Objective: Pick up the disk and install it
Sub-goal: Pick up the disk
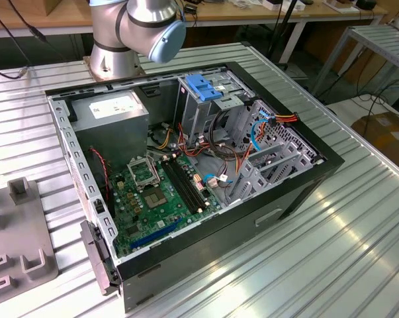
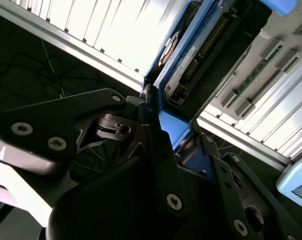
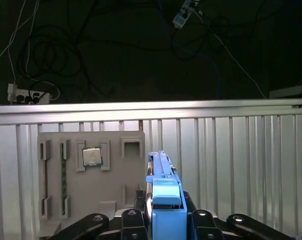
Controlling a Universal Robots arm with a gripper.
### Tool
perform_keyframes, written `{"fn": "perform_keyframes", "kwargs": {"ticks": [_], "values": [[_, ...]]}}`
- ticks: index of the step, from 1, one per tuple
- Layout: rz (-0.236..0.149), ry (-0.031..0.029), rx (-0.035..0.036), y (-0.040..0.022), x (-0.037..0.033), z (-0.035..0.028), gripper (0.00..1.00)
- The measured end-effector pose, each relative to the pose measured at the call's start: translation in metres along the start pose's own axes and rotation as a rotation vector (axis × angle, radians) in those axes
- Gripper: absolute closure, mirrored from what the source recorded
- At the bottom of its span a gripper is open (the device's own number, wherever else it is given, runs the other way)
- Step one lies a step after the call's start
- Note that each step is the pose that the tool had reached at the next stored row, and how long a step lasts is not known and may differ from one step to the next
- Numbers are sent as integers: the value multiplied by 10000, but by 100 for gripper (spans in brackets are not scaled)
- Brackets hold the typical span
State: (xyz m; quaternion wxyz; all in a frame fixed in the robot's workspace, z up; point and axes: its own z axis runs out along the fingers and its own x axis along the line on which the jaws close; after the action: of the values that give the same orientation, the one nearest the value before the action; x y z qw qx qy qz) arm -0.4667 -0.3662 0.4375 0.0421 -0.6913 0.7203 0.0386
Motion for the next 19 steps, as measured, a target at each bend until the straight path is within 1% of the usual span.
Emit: {"fn": "perform_keyframes", "kwargs": {"ticks": [1,2,4,5,6,8,10,11,15,16,18,19], "values": [[0,25,0,0,-3,-25,63],[1,85,5,0,-5,-32,63],[-2,252,10,-1,-5,-43,63],[-2,290,9,0,-6,-58,63],[-4,299,13,-1,-8,-75,63],[-2,305,12,-1,-19,-163,63],[-3,304,14,-1,-25,-221,63],[-2,305,13,-1,-31,-266,63],[-2,305,12,-1,-45,-395,63],[-2,306,10,-2,-51,-444,63],[-2,306,11,-2,-59,-513,63],[-2,306,12,-2,-65,-563,63]]}}
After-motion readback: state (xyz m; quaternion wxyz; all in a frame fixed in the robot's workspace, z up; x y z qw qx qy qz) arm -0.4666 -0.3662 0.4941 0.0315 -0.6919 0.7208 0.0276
